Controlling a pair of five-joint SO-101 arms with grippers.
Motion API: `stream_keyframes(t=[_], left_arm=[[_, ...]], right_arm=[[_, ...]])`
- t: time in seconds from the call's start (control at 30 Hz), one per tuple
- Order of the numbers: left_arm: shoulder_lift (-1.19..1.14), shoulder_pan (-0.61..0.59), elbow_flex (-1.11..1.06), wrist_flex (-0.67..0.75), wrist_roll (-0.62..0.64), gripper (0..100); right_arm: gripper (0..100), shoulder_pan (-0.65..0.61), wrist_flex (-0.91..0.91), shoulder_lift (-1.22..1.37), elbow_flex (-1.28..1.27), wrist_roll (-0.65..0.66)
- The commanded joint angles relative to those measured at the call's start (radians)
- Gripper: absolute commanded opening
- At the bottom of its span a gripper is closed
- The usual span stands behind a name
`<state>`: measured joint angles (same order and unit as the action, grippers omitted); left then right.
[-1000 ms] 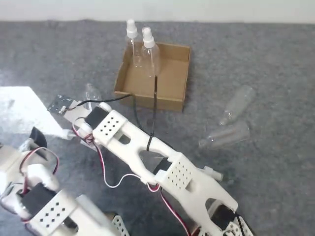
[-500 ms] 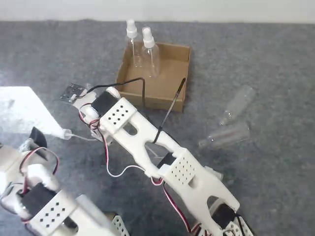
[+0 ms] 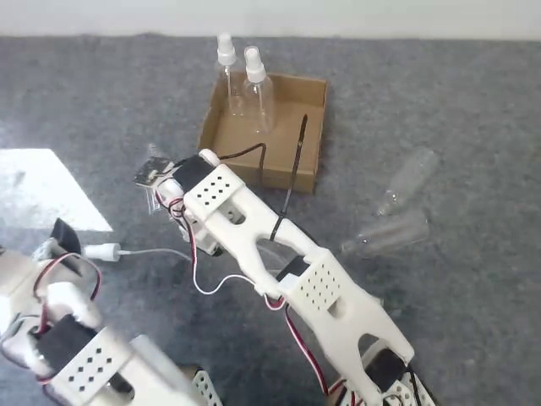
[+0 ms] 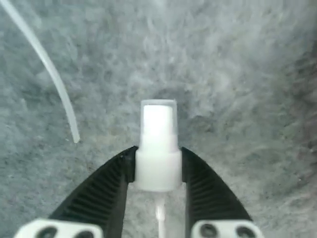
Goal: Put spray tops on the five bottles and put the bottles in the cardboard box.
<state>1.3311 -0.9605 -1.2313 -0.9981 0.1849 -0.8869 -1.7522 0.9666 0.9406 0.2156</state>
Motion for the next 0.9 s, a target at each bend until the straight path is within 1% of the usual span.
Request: stream_keyframes(t=[0.0,0.23,0.53,0.73,0.87], left_arm=[[0.014,-0.008,0.007,0.020,0.006,31],[0.014,-0.008,0.007,0.021,0.006,31],[0.014,-0.006,0.007,0.021,0.006,31],[0.014,-0.006,0.005,0.021,0.006,31],[0.014,-0.003,-0.005,0.026,0.006,31]], right_arm=[[17.7,0.018,-0.044,-0.047,0.011,0.011],[18.4,-0.024,-0.027,-0.045,0.009,0.012],[18.0,-0.018,0.005,0.041,0.015,0.012],[5.2,0.015,0.059,0.045,0.015,0.018],[0.9,0.016,0.024,0.044,0.021,0.075]])
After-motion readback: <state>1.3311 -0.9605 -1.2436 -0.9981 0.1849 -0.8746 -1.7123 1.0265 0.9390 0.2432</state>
